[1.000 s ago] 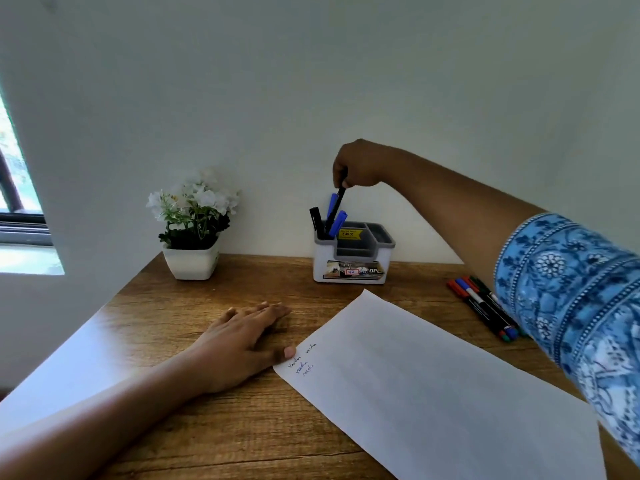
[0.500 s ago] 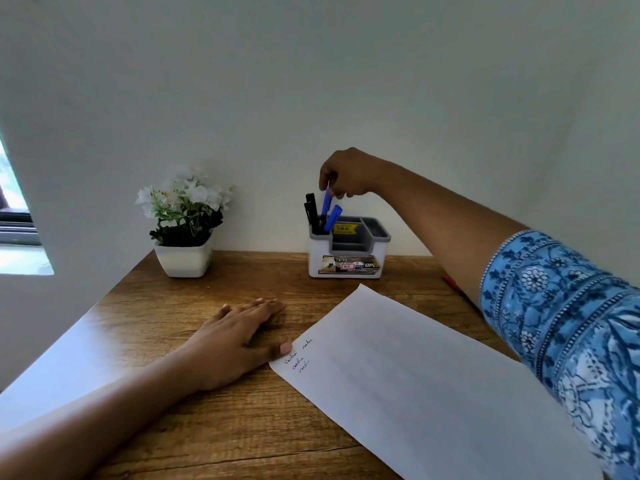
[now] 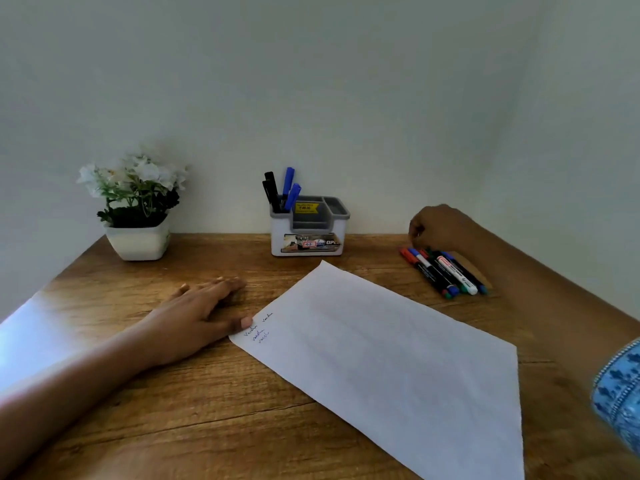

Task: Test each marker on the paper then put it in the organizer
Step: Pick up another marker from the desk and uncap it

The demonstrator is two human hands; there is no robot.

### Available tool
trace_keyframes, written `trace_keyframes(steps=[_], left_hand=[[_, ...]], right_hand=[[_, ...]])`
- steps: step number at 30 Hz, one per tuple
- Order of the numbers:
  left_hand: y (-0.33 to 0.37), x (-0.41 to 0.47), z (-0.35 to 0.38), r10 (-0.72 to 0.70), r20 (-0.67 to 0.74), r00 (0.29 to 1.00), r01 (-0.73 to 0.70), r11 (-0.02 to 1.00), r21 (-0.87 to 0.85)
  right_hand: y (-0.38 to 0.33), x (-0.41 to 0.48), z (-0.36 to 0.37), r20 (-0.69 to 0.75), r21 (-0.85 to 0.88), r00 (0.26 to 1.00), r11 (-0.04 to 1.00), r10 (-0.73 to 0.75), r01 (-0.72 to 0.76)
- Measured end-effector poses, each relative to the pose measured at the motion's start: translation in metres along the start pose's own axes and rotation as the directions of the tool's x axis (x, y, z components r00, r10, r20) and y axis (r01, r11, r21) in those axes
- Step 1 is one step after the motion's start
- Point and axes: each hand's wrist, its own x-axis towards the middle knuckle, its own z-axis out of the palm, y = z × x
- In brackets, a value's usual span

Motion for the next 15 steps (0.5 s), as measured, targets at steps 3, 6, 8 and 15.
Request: trace_keyframes(steps=[3,6,8,15], left_hand=[[0.003,-0.001,0.000,-0.011,-0.002,1.000,0.011,1.000,-0.006],[0.008,-0.003,-0.001,-0.015,0.000,1.000,0.015,1.000,-0.006],[0.008,-0.003,-0.001,-0.013,0.004,1.000,0.013,1.000,-0.006],[0.006,-0.003,-0.002,-0.001,0.011,1.000,0.001,1.000,-0.010]], right_hand=[[0.001,-0.004,0.018,0.084,-0.075,0.994,0.995,0.071,-0.065],[-0.003,-0.004,0.027,0.121,-0.097,0.985,0.989,0.119,-0.108],[-0.004,-0.002,0.030,0.091,-0.099,0.987,0.987,0.135,-0.126],[-0.002,0.002,0.031,0.071,-0.101,0.972,0.971,0.224,-0.217]])
